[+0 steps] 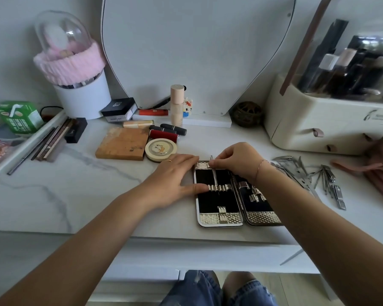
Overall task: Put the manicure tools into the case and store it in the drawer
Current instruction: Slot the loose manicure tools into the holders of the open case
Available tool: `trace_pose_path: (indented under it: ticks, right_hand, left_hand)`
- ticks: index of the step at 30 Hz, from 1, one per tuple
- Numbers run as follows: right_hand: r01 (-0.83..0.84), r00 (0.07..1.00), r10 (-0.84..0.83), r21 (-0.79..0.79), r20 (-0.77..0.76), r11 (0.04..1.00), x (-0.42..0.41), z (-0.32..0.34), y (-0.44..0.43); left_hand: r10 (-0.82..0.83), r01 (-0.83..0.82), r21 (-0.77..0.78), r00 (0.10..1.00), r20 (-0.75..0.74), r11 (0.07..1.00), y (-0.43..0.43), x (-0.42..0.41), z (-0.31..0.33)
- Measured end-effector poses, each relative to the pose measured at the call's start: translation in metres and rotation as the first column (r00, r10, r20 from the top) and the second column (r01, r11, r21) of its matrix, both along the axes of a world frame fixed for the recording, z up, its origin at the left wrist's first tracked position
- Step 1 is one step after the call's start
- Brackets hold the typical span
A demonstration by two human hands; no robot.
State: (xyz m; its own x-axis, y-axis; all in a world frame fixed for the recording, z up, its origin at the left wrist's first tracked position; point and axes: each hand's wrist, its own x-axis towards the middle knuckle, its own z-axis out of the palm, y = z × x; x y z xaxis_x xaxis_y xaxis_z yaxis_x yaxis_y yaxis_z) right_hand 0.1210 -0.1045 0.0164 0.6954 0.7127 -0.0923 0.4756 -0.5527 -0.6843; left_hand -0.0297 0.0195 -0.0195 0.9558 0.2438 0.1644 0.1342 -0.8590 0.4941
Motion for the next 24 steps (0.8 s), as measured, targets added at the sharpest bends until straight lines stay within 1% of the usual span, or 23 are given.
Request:
trace_pose_path:
  ticks: [3,10,14,17,24]
  right_hand:
    - [0.013,0.999,-0.013,0.000,-0.046,1.000,-0.001,0.002,0.000]
    - [0.025,0.997,-0.028,-0.041,-0.076,0.999,0.000,0.006,0.002]
    - [0.037,0.995,-0.047,-0.119,-0.089,0.992,0.002,0.009,0.005]
    - [0.030,0.992,-0.048,-0.142,-0.120,0.989,0.002,0.010,0.005]
    - [-0.016,0.992,-0.007,-0.184,-0.127,0.983,-0.002,0.012,0.000]
  left_hand:
    - [-0.015,0.016,0.051,1.000,-0.020,0.999,0.000,0.000,0.000]
    - [-0.036,0.061,0.206,0.992,-0.122,0.977,-0.002,-0.001,0.002]
    - [-0.044,0.088,0.211,0.977,-0.207,0.973,-0.002,-0.004,0.004]
    - [-0.038,0.090,0.209,0.970,-0.240,0.974,-0.002,-0.004,0.005]
    - [-0.028,0.077,0.204,0.972,-0.235,0.976,-0.004,-0.004,0.006]
